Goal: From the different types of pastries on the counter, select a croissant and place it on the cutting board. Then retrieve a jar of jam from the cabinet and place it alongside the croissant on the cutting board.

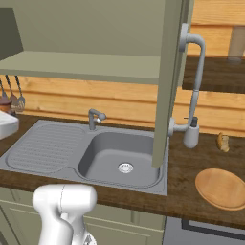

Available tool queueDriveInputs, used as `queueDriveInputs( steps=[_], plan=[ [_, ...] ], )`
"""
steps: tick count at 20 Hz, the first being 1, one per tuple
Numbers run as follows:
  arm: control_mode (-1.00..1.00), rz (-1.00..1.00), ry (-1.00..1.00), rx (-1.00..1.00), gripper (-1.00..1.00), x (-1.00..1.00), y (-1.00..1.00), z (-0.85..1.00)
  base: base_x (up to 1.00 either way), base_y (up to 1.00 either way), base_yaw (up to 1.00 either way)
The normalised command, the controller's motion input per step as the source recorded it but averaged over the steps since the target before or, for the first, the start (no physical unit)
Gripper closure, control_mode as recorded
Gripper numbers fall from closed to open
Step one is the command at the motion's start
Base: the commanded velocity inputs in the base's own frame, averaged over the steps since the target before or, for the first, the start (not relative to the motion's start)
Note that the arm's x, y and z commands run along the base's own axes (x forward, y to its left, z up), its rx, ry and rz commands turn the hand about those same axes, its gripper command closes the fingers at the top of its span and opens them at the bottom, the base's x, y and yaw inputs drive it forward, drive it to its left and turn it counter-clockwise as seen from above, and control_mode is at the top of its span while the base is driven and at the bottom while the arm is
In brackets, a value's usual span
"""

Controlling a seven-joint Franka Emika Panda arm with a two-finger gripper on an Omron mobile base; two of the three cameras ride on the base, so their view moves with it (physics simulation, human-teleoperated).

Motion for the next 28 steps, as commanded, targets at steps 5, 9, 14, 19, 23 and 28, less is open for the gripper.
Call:
queueDriveInputs(
  steps=[5, 9, 14, 19, 23, 28],
  plan=[
    [-1.0, 0.0, 0.1, -0.01, 1.0, -0.72, -0.63, -0.13, 0.0, 0.0, 0.0],
    [-1.0, 0.0, 0.0, -0.02, 1.0, -1.0, -0.06, -0.23, 0.0, 0.0, 0.0],
    [-1.0, 0.0, 0.02, 0.0, 1.0, -0.63, -0.3, 0.03, 0.0, 0.0, 0.0],
    [-1.0, 0.0, 0.11, 0.01, 1.0, -0.43, -0.33, 0.0, 0.0, 0.0, 0.0],
    [-1.0, 0.0, -0.01, 0.0, 1.0, -0.26, -0.06, 0.01, 0.0, 0.0, 0.0],
    [1.0, 0.0, 0.0, 0.0, 1.0, 0.0, 0.0, 0.0, -0.4, -0.11, 0.0]
  ],
)
